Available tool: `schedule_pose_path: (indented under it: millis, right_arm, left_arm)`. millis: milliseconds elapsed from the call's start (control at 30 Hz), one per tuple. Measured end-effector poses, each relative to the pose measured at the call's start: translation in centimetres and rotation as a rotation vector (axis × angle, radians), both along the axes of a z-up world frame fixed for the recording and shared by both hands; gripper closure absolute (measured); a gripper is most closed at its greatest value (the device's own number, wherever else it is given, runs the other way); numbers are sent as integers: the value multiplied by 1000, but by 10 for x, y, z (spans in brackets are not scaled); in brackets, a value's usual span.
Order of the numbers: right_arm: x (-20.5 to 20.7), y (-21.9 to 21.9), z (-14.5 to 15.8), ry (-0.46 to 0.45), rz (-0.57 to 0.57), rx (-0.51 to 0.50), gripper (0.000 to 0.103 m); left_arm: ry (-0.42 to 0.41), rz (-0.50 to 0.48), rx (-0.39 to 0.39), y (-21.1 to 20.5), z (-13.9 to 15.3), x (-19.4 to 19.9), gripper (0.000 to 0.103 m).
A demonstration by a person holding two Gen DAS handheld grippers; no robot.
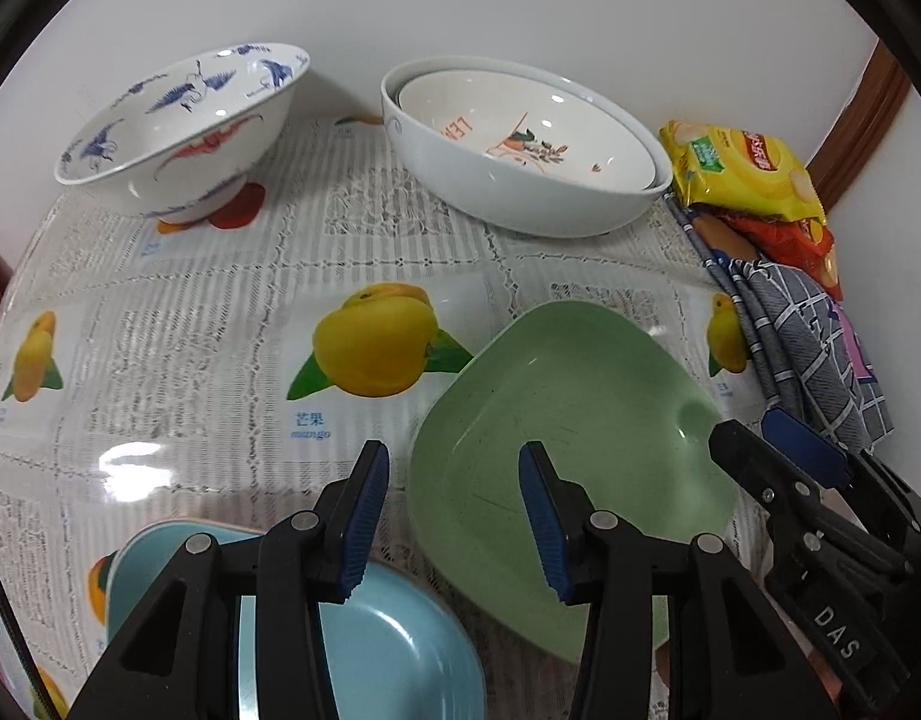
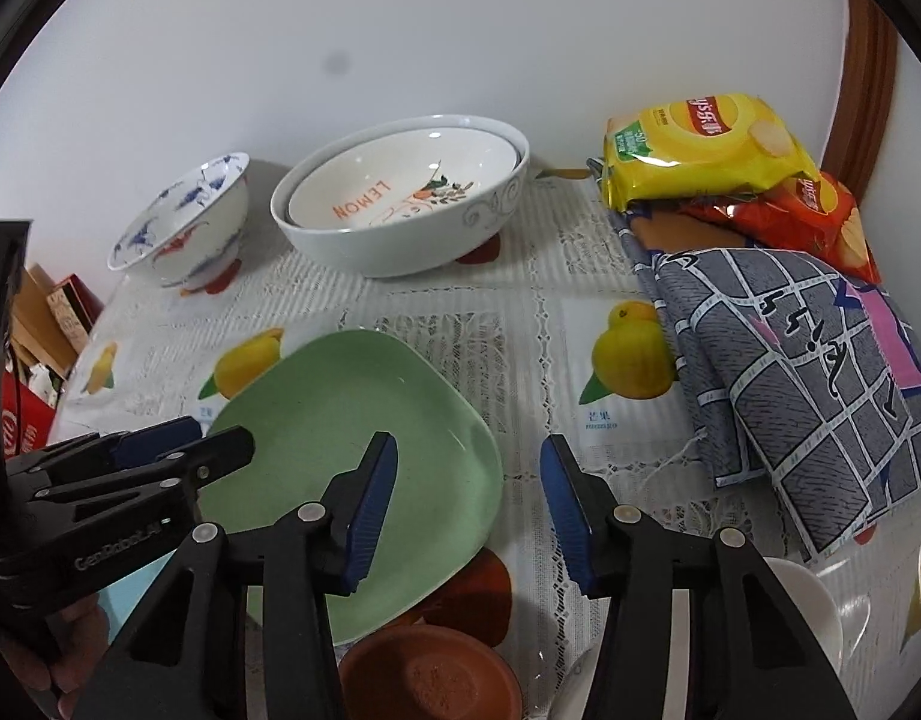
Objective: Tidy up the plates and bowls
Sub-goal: 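Close both grippers on the green plate rim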
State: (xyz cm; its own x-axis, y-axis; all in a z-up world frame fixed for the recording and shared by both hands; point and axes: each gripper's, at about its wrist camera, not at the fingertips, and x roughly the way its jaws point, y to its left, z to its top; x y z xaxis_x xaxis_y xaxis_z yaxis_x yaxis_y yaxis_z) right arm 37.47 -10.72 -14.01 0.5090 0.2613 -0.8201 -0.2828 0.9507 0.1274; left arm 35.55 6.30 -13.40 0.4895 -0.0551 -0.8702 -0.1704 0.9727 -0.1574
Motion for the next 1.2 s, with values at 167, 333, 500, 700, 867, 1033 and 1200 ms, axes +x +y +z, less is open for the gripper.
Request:
schedule_pose_path:
  millis: [167, 333, 500, 700, 867, 1033, 1200]
  right_arm:
    - [5, 3, -9, 10, -12, -32, 70]
    - [9, 5, -18, 42, -39, -64, 79]
    - [10, 8, -24, 69, -39, -72, 79]
    - [11, 10, -27, 61, -75, -127, 91]
    - [9, 6, -22, 33, -93, -118, 97]
    - [4, -4, -8, 7, -116, -47, 98]
    - [-5, -14, 14, -27, -131, 15, 98]
  left_arm:
    - [16, -2, -30, 0, -9, 3, 66]
    - [25, -11, -3, -6, -15, 5, 71]
    - [30, -17, 24, -9, -17, 7, 76]
    - [22, 9, 25, -4, -20, 9, 90]
    - [-10, 8, 14, -1, -11, 4, 92]
    - [-40, 8, -1, 2, 8, -4, 92]
    - [-69, -2, -7, -3, 25, -14, 92]
